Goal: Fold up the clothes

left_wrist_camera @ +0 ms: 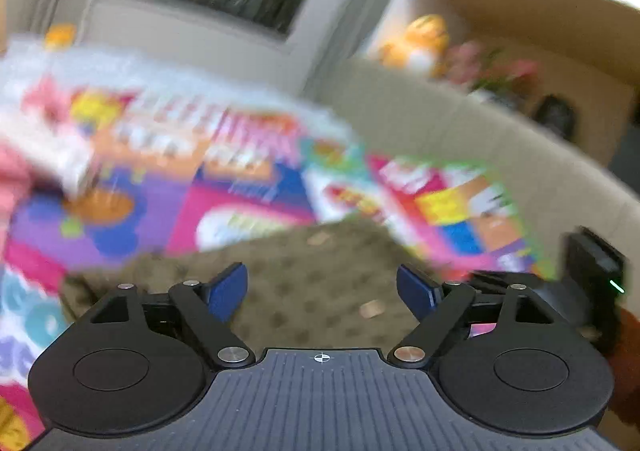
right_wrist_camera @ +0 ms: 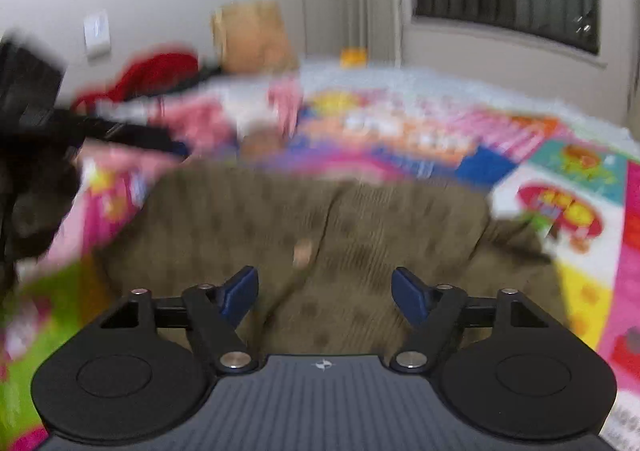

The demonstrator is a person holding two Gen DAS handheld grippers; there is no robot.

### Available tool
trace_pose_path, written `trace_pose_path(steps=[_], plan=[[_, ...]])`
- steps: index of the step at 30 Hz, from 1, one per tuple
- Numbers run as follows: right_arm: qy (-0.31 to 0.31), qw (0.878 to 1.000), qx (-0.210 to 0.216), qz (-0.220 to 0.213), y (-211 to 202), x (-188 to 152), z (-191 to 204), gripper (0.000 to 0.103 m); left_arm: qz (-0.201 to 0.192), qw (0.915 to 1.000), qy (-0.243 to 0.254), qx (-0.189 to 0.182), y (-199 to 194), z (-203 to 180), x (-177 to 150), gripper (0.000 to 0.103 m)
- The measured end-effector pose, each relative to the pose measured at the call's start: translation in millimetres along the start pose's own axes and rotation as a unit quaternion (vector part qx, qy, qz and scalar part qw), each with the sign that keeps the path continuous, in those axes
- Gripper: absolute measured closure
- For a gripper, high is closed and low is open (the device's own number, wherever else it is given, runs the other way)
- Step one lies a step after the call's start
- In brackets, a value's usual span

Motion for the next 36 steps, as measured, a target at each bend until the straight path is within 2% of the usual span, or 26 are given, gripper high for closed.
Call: trace_pose_path(steps=[2, 3, 4, 8, 13, 16, 17, 18, 20, 21, 22, 26, 30, 36], plan=[[-0.012, 1.0, -0.009, 0.007, 13, -16, 1, 0.024, 0.041, 0.9978, -0.033, 0.041, 31, 27, -5, 0.025], [-0.001, 1.0, -0.004, -0.003, 13, -19, -1, 0.024, 0.048, 0.9965, -0.057, 0.038, 39, 40, -6, 0.025], [0.006, 1.0, -0.003, -0.007, 12, -21, -3, 0.024, 0.039, 0.9965, -0.071, 0.02, 39, 48, -5, 0.025], [0.007, 1.0, -0.01, -0.012, 12, -25, -1, 0.018, 0.042, 0.9903, -0.132, -0.013, 37, 64, 3, 0.026], [0.019, 0.999, -0.033, -0.021, 9, -29, -2, 0.014, 0.018, 0.9942, -0.105, -0.014, 36, 61, -5, 0.025], [0.012, 0.998, -0.063, -0.022, 10, -27, -1, 0.005, -0.009, 0.9967, -0.081, 0.002, 28, 52, -13, 0.025], [0.011, 0.997, -0.071, -0.019, 11, -27, -2, 0.002, -0.021, 0.9968, -0.077, 0.011, 22, 48, -17, 0.023], [0.011, 0.997, -0.075, -0.016, 11, -27, -2, 0.001, -0.031, 0.9969, -0.07, 0.016, 13, 42, -23, 0.015], [0.013, 0.997, -0.077, -0.013, 12, -27, -3, 0.0, -0.047, 0.997, -0.06, 0.017, -6, 30, -34, 0.004], [0.015, 0.997, -0.075, -0.011, 12, -28, -4, 0.0, -0.052, 0.9966, -0.062, 0.018, -16, 26, -41, 0.002], [0.018, 0.997, -0.071, -0.01, 13, -28, -5, 0.0, -0.051, 0.9962, -0.068, 0.018, -23, 23, -47, 0.002], [0.041, 0.998, -0.048, -0.008, 15, -30, -12, 0.0, -0.037, 0.9945, -0.049, 0.085, -18, 29, -71, 0.0], [0.044, 0.998, -0.046, -0.002, 17, -30, -12, 0.0, -0.048, 0.9947, -0.055, 0.073, -16, 34, -73, 0.0], [0.06, 0.997, -0.045, 0.014, 16, -29, -8, 0.0, -0.052, 0.9944, -0.047, 0.079, -16, 34, -74, 0.0]])
Point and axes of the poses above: each gripper's, at about its wrist camera, not at the fingertips, and y roughly the way its jaws point, z to its left, x to its top, the point moved 5 cm from there along y, roughly the way its jaws point, and after that the axes turned 15 degrees about -y, right-handed, at the moved point
